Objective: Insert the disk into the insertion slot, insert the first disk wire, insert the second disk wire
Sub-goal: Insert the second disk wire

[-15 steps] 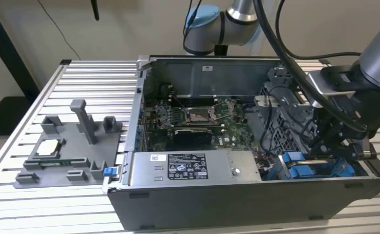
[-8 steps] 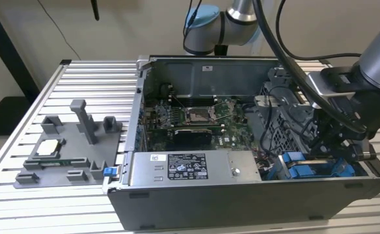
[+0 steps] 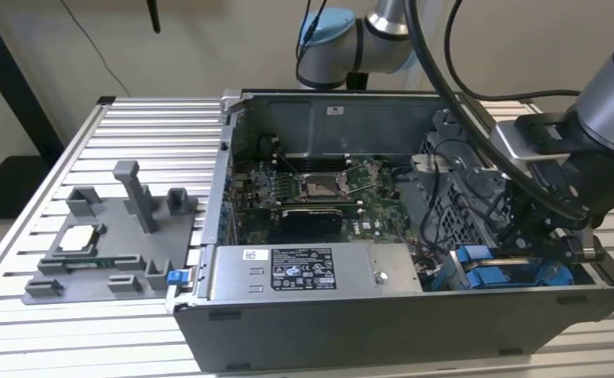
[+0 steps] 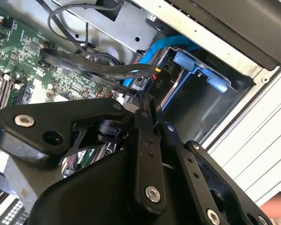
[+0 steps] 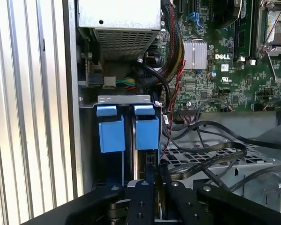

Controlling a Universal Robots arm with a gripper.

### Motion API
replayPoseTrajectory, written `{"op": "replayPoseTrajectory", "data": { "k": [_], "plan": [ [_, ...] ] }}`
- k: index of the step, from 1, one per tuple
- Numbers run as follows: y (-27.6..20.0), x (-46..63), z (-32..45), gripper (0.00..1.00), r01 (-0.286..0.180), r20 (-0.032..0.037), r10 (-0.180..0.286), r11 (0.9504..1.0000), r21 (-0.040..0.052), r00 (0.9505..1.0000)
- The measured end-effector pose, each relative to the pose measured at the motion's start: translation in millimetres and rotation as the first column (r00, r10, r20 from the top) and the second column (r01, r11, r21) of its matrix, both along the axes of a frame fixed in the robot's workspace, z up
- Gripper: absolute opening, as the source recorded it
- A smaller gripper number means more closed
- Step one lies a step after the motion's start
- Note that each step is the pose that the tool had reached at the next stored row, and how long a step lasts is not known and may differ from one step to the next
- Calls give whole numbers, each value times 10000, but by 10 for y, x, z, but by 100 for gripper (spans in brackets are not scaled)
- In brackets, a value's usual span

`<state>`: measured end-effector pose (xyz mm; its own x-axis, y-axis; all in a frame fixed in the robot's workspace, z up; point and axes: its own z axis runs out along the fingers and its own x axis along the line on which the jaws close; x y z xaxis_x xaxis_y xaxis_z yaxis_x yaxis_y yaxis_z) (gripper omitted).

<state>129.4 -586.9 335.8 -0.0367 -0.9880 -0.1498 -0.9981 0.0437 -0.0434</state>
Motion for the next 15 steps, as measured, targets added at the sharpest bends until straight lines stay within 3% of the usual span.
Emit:
{"op": "replayPoseTrajectory", "data": {
  "k": [1, 2, 15],
  "plan": [
    [0, 0, -2, 0, 0, 1, 0, 10000, 12, 10000],
    [0, 0, 6, 100, 0, 1, 0, 10000, 15, 10000],
    [0, 0, 316, 100, 0, 1, 0, 10000, 7, 10000]
  ]
}}
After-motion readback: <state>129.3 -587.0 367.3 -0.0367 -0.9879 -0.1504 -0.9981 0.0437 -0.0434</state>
